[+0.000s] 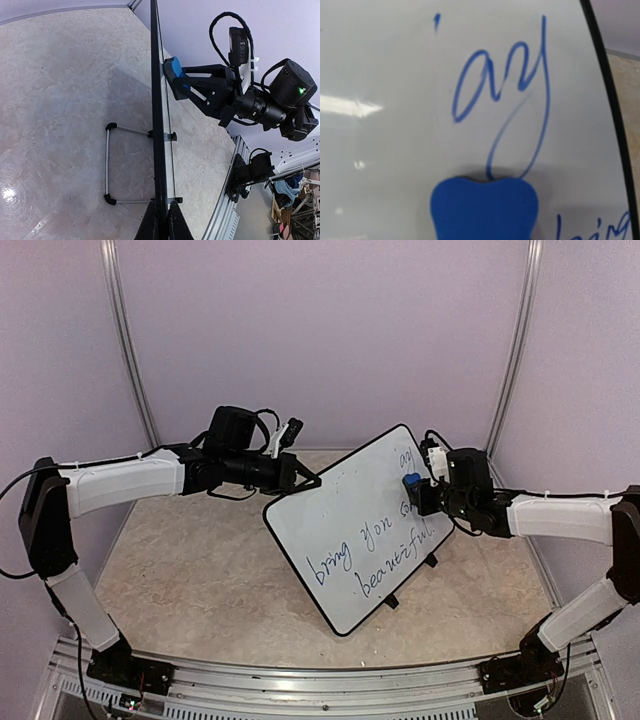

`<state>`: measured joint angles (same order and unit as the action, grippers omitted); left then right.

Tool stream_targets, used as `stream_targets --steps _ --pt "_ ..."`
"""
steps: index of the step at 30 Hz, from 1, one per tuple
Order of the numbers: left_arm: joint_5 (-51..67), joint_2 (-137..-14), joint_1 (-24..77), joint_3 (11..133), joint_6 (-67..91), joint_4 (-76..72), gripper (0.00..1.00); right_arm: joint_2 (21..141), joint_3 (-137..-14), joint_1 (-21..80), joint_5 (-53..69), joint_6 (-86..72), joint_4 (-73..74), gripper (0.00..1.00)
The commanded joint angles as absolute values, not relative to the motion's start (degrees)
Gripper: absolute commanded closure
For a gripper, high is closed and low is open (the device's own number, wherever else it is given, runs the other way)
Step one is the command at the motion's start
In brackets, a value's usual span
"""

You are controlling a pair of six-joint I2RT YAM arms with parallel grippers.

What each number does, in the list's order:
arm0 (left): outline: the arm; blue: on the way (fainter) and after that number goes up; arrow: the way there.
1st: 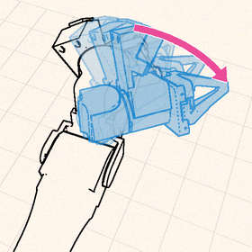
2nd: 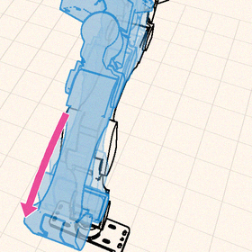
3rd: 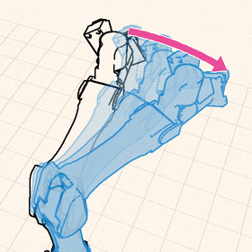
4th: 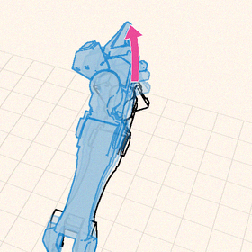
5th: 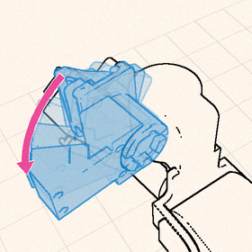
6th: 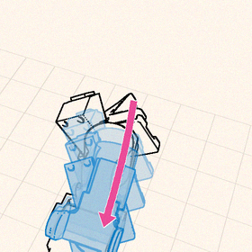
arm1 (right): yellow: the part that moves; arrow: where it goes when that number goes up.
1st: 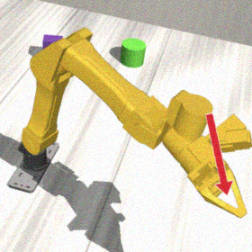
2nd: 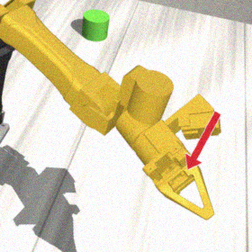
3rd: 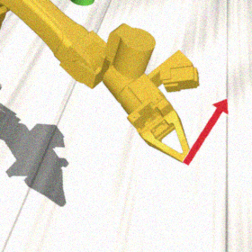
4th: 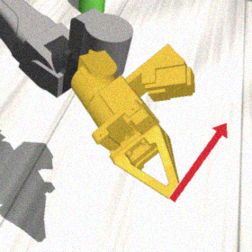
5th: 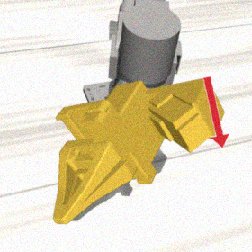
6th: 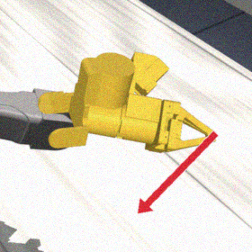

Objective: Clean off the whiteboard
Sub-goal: Erase the whiteboard at the center of the board.

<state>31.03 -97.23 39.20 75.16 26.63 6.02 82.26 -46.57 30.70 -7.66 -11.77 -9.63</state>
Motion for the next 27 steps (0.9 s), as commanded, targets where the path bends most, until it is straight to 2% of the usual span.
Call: stream_targets --steps 1,16,21,27 --pt "37.48 -95.1 41.31 75.14 22.15 3.67 1.0 84.47 -49.0 30.44 -7.07 -11.06 -6.5 0.74" --pt "37.75 -95.26 41.06 75.23 22.06 3.69 1.0 92.99 -65.27 28.54 -5.54 -7.1 -4.35 0.74" --pt "37.77 -95.26 40.98 75.23 22.14 3.68 1.0 92.56 -62.87 28.77 -0.51 -8.45 -5.59 0.74" --pt "37.8 -95.27 41.04 75.23 22.23 3.57 1.0 89.18 -54.75 29.05 -1.91 -10.06 -6.61 0.74"
